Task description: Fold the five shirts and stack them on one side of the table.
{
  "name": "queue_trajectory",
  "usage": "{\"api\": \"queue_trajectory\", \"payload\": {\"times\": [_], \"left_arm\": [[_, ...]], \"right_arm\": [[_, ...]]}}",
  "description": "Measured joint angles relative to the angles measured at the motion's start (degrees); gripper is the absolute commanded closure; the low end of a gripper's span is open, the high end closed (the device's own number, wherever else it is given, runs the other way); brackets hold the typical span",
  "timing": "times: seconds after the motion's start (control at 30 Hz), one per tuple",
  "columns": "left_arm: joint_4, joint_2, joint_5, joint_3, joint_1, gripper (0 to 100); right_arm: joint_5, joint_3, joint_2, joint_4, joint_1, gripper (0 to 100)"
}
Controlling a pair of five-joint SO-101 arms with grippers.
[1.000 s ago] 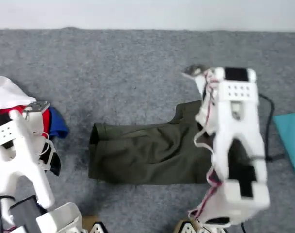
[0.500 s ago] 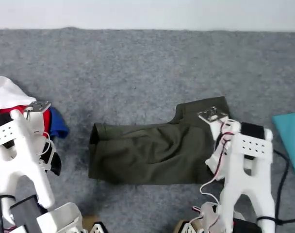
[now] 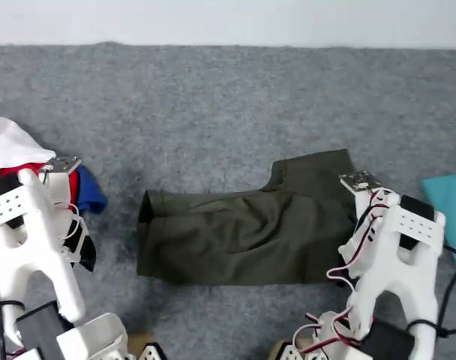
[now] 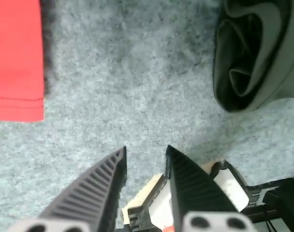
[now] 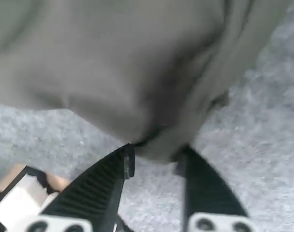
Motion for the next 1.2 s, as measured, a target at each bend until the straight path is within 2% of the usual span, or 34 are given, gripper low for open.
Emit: {"api": "queue_trajectory", "payload": {"times": [0.17, 0.37, 0.5, 0.73, 0.9, 1.2], "left_arm": [[0.0, 0.0, 0.0, 0.0, 0.0, 87], [0.0, 0.0, 0.0, 0.0, 0.0, 87], [0.0, 0.0, 0.0, 0.0, 0.0, 87], [0.0, 0.0, -0.2, 0.2, 0.9, 87], [0.0, 0.0, -3.0, 5.5, 9.5, 87], [0.0, 0.1, -3.3, 5.7, 29.3, 87]], "right_arm": [[0.2, 0.3, 0.0, -2.0, 0.0, 86.5], [0.5, 0.9, 0.0, -4.5, 0.0, 99.1], [4.8, 2.5, 0.1, -7.3, 0.3, 98.9], [11.8, 2.6, 0.1, -10.5, 8.7, 99.0], [16.1, 2.6, 0.1, -13.6, 14.7, 99.0], [17.5, 1.0, 0.1, -14.1, 19.6, 99.0]]}}
